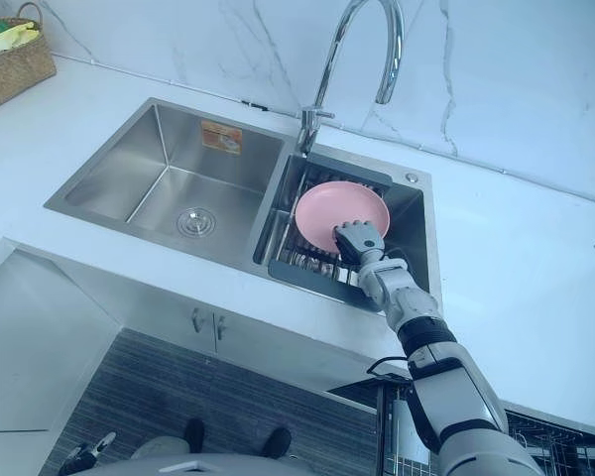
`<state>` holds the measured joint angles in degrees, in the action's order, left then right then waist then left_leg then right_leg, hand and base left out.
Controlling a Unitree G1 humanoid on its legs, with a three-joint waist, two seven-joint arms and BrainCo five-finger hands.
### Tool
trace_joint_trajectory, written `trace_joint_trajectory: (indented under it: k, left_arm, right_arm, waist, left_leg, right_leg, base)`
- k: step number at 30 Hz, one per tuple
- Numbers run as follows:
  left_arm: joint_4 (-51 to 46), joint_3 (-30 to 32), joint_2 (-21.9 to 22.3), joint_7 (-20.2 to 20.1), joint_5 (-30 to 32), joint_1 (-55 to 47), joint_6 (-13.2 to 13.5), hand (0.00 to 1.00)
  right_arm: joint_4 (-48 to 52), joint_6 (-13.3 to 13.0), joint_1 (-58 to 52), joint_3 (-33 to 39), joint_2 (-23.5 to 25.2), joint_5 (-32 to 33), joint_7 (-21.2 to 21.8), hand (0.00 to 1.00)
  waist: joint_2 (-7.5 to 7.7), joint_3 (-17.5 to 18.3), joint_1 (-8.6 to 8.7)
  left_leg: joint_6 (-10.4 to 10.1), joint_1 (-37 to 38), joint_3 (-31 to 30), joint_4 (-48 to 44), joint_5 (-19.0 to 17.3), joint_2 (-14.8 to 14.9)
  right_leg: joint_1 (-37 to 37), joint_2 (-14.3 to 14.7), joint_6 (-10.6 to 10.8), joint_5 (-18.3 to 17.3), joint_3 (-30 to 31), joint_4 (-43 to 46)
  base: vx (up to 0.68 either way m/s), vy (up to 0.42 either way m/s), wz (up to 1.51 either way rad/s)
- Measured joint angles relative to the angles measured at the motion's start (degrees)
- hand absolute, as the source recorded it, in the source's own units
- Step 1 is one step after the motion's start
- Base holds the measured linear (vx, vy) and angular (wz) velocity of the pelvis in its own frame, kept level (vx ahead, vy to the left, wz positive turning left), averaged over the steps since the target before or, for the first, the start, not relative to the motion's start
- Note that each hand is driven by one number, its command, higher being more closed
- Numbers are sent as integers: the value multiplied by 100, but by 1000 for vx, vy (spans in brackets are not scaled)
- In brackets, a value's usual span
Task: Walk over to the sink, pick up the cup, carry it to the dishwasher, place the cup inside the dishwasher, then close the dishwasher door
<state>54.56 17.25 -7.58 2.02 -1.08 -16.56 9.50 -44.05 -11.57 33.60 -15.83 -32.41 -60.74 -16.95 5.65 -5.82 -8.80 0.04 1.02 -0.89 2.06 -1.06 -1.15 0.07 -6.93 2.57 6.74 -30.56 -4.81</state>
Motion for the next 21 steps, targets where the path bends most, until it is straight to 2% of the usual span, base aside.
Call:
trace_joint_trajectory:
  k: [5,8,21]
  left_arm:
    - [-4,7,-17,10,1,-3,82,0]
    - [-10,10,-16,13,1,-7,92,0]
    - [-35,24,-15,34,7,-42,170,0]
  right_arm:
    - [327,70,-74,44,0,32,-336,100]
    - [738,4,-216,65,0,68,-483,100]
    - [1286,-343,-425,367,-26,649,-457,100]
  waist:
    - [-2,-1,32]
    - [-4,-2,97]
    - [-19,-5,245]
  left_leg:
    - [-8,5,75,-2,-11,6]
    - [-14,5,106,-44,-44,10]
    - [-21,33,250,-127,-128,25]
  right_leg:
    - [-17,4,0,0,34,0]
    - [-17,9,0,0,76,1]
    - [-17,23,-1,2,190,3]
  base:
    - [0,0,-4]
    - [3,3,-6]
    - [8,11,-5]
